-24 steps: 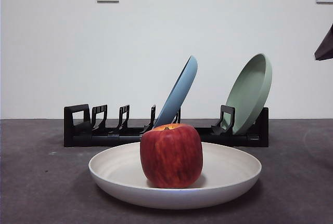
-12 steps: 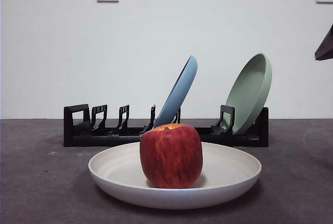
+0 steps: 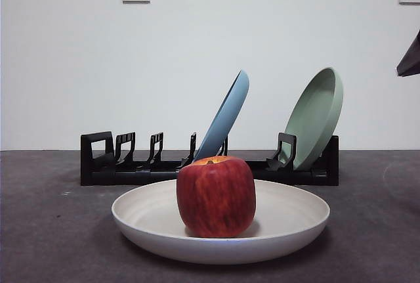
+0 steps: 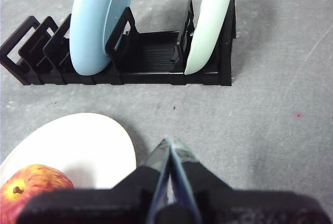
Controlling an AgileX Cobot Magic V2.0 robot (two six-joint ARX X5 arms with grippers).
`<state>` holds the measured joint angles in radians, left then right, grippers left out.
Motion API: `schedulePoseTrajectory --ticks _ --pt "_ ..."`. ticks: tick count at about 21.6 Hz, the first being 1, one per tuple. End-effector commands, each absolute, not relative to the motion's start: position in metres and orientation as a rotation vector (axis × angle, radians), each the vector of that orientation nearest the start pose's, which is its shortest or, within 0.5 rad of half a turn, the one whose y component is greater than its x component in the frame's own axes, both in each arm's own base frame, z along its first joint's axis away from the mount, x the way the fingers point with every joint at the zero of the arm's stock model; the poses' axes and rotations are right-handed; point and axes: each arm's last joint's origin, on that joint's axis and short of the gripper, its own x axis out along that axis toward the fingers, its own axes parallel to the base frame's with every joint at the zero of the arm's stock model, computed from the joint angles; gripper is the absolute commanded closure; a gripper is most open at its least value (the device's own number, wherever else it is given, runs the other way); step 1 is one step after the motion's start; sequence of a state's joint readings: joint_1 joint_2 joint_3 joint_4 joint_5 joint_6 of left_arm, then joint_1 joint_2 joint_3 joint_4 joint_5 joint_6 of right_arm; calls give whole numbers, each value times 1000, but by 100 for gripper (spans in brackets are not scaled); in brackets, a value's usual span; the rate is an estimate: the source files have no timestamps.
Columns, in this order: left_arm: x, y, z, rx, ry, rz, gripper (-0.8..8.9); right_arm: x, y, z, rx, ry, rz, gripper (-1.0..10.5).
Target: Take the yellow plate from the plate rack,put the plate on the table,take the apple from the table,put the apple in the plate
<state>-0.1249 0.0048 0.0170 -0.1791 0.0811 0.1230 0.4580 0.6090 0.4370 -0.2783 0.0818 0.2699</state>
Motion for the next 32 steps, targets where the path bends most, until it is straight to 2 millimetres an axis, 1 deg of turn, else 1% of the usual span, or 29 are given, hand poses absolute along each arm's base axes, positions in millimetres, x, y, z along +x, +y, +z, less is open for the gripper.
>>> schedulePoseTrajectory --ticks 1,3,4,6,9,11,13,15,16,19,22,25,32 --pt "95 -14 147 130 164 -213 816 128 60 228 120 490 307 946" --pt "95 -14 147 130 164 -213 816 124 58 229 106 489 305 946" --pt "95 -14 148 130 164 -213 816 121 54 231 40 461 283 946" --pt "95 -14 147 130 164 -213 816 116 46 236 -15 399 251 946" --pt "95 -14 148 130 164 -213 816 106 28 244 -3 291 158 946" --pt "95 -14 148 130 164 -213 816 98 19 242 20 205 122 946" --pt "95 -14 148 130 164 -213 816 93 12 231 36 119 125 946" --pt "95 -14 148 130 164 -213 816 90 9 213 41 78 115 946" --pt "95 -14 148 130 164 -213 816 90 8 203 41 75 109 946" --pt "95 -14 148 130 164 -213 816 91 8 183 40 98 108 946" --pt "95 -14 148 130 164 -213 816 93 9 168 40 126 108 946" --pt "95 -14 147 130 164 -213 816 94 9 159 48 147 110 946" --pt "95 -14 148 130 164 -213 816 95 9 148 53 177 110 946"
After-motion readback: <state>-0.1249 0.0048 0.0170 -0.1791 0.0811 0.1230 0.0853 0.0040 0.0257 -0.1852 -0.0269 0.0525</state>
